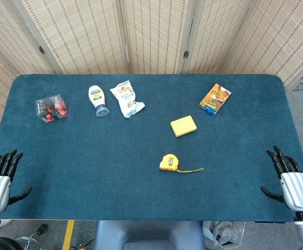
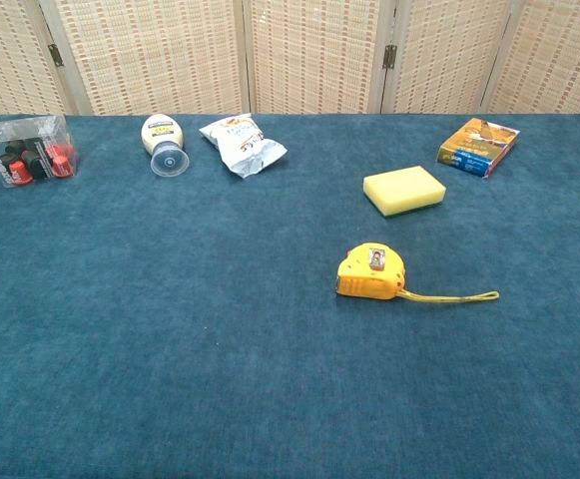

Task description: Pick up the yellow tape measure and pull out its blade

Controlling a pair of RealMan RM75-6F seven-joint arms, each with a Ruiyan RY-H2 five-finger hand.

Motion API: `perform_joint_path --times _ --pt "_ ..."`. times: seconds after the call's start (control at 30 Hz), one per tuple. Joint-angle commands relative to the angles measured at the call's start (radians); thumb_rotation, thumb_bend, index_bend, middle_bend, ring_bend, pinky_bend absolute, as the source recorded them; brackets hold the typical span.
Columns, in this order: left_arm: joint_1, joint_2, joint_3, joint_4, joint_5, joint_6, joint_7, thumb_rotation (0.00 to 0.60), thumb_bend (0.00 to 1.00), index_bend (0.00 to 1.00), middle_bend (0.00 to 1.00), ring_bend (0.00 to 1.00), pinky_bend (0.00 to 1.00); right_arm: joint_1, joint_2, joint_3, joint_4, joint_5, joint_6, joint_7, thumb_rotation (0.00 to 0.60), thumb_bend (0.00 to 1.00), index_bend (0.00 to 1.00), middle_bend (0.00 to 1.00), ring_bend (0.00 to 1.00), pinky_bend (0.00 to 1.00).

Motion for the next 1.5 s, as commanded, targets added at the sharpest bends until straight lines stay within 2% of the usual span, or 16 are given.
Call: perform_joint_path --times 0.03,0.4,0.7,1.07,1.4,1.5 --pt "-0.002 0.002 0.002 -0.004 0.0 -0.008 0.005 0.574 0.25 0.05 0.05 0.04 0.07 -0.003 0.0 0.001 0.0 -0.003 0.007 0.001 0.6 0.18 0.0 0.03 0.16 0.13" --pt "-0.004 0.003 -0.001 -0.006 0.004 -0.006 0.01 0.573 0.25 0.06 0.05 0.05 0.07 -0.002 -0.005 0.005 -0.01 -0.029 0.026 -0.017 0.6 0.18 0.0 0.05 0.19 0.13" --pt "-0.007 -0.006 -0.006 0.013 0.025 0.013 -0.002 0.57 0.25 0.09 0.05 0.06 0.07 0.036 -0.021 0.009 -0.051 -0.058 -0.015 -0.073 0.6 0.18 0.0 0.08 0.2 0.14" --pt "-0.009 -0.008 -0.005 0.032 0.019 0.003 -0.021 0.575 0.25 0.1 0.06 0.06 0.07 0.169 -0.099 0.035 -0.094 -0.016 -0.219 -0.2 0.6 0.18 0.01 0.15 0.22 0.15" --pt "-0.001 -0.006 0.0 0.041 0.02 0.011 -0.036 0.575 0.25 0.1 0.06 0.06 0.07 0.325 -0.194 0.112 -0.1 0.169 -0.435 -0.304 0.6 0.18 0.05 0.17 0.24 0.15" --pt "0.0 -0.005 0.002 0.043 0.021 0.009 -0.041 0.576 0.25 0.11 0.06 0.06 0.08 0.374 -0.23 0.129 -0.083 0.217 -0.488 -0.339 0.6 0.18 0.07 0.21 0.26 0.15"
